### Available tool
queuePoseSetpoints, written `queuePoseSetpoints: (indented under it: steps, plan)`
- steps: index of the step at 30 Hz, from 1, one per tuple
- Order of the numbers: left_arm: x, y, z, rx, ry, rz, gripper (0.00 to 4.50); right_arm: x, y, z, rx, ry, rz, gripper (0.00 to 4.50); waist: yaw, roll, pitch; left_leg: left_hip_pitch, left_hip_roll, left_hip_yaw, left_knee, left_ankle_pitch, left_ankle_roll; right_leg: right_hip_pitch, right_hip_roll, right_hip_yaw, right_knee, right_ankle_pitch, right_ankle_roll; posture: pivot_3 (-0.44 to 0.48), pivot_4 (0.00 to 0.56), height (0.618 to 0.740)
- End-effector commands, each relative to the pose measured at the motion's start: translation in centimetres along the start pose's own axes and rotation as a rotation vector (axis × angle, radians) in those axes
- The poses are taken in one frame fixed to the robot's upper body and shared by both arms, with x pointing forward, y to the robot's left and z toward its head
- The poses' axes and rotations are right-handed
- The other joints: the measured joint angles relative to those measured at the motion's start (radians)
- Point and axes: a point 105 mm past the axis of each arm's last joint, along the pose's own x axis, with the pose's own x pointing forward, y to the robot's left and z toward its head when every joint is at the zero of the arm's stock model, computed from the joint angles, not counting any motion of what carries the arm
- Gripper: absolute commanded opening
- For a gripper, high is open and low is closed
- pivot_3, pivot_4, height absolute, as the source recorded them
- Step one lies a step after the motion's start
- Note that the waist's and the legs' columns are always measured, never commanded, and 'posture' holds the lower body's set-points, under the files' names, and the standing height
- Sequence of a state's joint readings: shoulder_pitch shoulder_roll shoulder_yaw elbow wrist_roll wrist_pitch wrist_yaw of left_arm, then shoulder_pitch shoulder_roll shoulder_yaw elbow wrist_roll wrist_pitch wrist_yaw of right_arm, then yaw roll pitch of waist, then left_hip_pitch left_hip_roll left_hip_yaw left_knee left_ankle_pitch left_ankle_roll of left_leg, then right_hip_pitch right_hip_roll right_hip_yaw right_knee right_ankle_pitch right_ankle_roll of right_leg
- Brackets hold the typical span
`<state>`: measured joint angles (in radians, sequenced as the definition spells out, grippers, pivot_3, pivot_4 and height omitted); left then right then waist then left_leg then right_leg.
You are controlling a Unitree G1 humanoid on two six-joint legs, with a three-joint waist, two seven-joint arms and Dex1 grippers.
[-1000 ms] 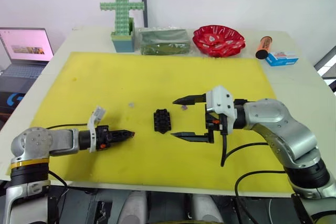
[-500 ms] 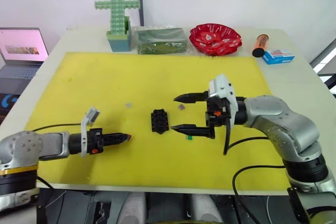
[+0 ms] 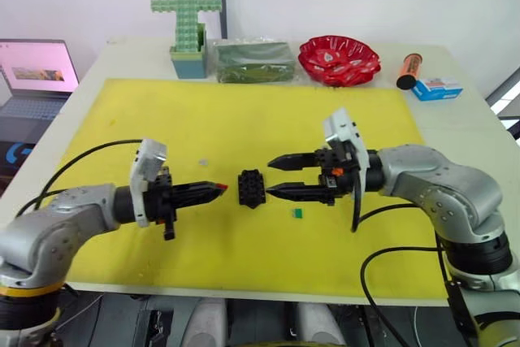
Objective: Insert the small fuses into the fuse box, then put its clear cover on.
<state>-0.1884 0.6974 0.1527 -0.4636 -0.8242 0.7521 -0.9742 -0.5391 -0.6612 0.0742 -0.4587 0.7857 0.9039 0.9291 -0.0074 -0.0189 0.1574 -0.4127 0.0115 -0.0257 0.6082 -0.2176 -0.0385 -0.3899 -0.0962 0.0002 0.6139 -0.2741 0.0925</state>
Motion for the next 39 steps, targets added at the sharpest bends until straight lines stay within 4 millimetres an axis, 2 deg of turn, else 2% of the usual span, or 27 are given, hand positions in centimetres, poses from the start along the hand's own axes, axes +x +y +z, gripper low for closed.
queuePoseSetpoints:
  steps: [1,2,7,11,21,24,25,34,39]
  plan:
    - [1.1,-0.9,1.1,0.167,-0.04,-0.046,0.0,0.1,0.2,0.5,-0.045,-0.019,0.0,2.28,-0.001,0.0,0.0,0.0,0.0,0.0,0.0,0.0,0.0,0.0,0.0,0.0,0.0,0.0,0.0,0.0,0.15,0.74]
    - [1.4,-0.8,1.2,0.196,-0.052,-0.047,0.0,0.2,0.1,0.5,-0.051,-0.015,-0.003,1.99,-0.002,0.0,0.0,0.0,0.0,0.0,0.0,0.0,0.0,0.0,0.002,0.0,0.0,0.0,0.0,0.0,0.15,0.74]
    - [1.9,-0.8,1.3,0.264,-0.079,-0.069,0.0,0.2,0.1,0.4,-0.061,-0.01,-0.001,1.99,-0.003,0.0,0.0,0.0,0.0,0.0,0.003,0.0,0.001,0.001,0.007,0.0,0.001,0.0,0.001,0.0,0.15,0.74]
    - [2.1,-1.7,1.0,0.312,-0.062,-0.13,0.0,0.4,0.5,0.4,-0.069,-0.003,0.026,1.99,-0.003,0.0,0.0,0.0,0.001,0.001,0.003,0.0,0.001,0.001,0.01,-0.001,0.003,0.0,0.001,0.0,0.15,0.74]
    - [2.5,-2.2,1.4,0.322,-0.063,-0.149,0.0,1.1,0.5,0.4,-0.089,0.0,0.053,1.99,-0.003,0.0,0.0,0.0,0.004,0.001,0.004,0.0,0.001,0.0,0.014,-0.001,0.005,0.0,0.002,0.0,0.15,0.74]
    - [2.6,-2.1,1.6,0.322,-0.068,-0.15,0.0,1.2,0.6,0.1,-0.101,0.012,0.056,1.5,-0.002,0.0,0.0,0.0,0.004,0.0,0.004,0.0,0.001,0.001,0.015,-0.001,0.006,0.0,0.002,0.0,0.15,0.74]
    - [2.6,-2.1,1.6,0.322,-0.068,-0.15,0.0,1.3,0.6,0.1,-0.102,0.014,0.057,1.22,-0.002,0.0,0.0,0.0,0.004,0.0,0.004,0.0,0.001,0.001,0.015,-0.001,0.006,0.0,0.002,0.0,0.15,0.74]
    - [2.6,-1.9,1.2,0.325,-0.055,-0.165,0.0,1.6,0.5,0.2,-0.112,0.009,0.058,1.22,-0.003,0.0,0.0,0.001,0.004,0.0,0.004,0.0,0.001,0.001,0.015,-0.001,0.006,0.001,0.004,0.0,0.15,0.74]
    - [2.0,-1.9,0.0,0.322,-0.034,-0.169,0.0,1.4,0.5,0.4,-0.114,0.008,0.06,1.22,-0.003,0.0,0.0,0.001,0.004,0.0,0.004,0.0,0.001,0.001,0.015,-0.001,0.007,0.001,0.004,0.0,0.15,0.74]
